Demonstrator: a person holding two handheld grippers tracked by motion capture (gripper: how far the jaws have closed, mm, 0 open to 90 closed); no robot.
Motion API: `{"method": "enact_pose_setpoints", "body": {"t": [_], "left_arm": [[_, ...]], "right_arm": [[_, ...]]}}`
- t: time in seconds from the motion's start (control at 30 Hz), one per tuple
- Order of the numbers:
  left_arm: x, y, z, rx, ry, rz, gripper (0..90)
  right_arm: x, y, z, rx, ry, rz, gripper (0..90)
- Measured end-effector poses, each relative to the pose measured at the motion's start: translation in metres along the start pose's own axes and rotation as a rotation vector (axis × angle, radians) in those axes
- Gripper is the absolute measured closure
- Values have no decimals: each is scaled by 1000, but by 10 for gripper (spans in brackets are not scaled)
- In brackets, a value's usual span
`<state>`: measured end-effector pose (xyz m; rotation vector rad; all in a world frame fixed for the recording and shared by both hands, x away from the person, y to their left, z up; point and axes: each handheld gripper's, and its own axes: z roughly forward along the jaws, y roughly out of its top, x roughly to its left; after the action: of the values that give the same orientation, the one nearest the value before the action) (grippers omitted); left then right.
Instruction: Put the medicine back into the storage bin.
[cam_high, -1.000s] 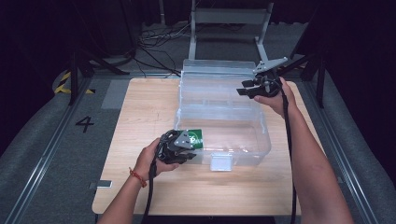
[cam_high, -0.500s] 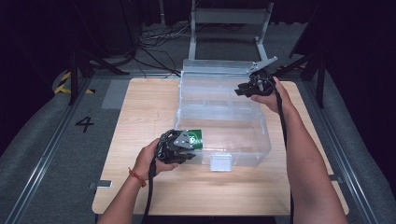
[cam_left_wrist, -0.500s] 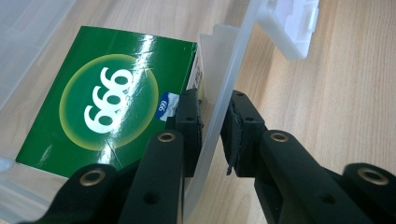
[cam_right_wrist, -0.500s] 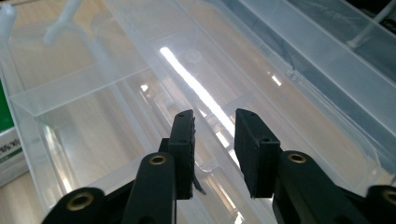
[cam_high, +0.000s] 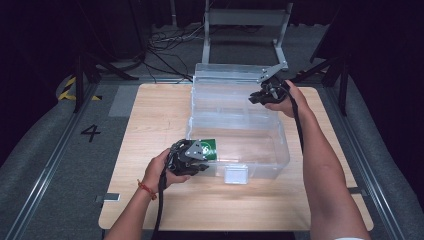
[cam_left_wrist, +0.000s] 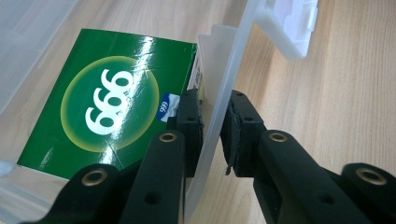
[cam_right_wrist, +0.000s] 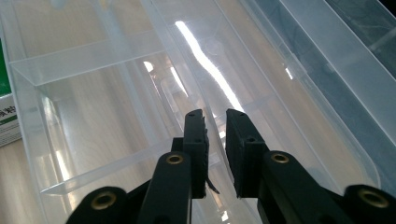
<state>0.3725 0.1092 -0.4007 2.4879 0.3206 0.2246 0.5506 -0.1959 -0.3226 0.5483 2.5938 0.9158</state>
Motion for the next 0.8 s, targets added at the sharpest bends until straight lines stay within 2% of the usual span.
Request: {"method": "enact_pose_setpoints", "body": {"t": [0.23, 0.4, 0.63, 0.8], "left_arm": [[1, -2, -1, -6, -7, -5, 781], [2, -3, -1, -13, -20, -15, 776], [2, -4, -1, -16, -29, -21, 774], [2, -5, -1, -18, -34, -28, 772]], "right_arm": [[3, 2, -5, 14, 14, -42, 828], [2, 3, -8, 7, 46, -72, 854], [3, 4, -11, 0, 80, -99, 872], [5, 6, -14, 2, 89, -117, 880]]}}
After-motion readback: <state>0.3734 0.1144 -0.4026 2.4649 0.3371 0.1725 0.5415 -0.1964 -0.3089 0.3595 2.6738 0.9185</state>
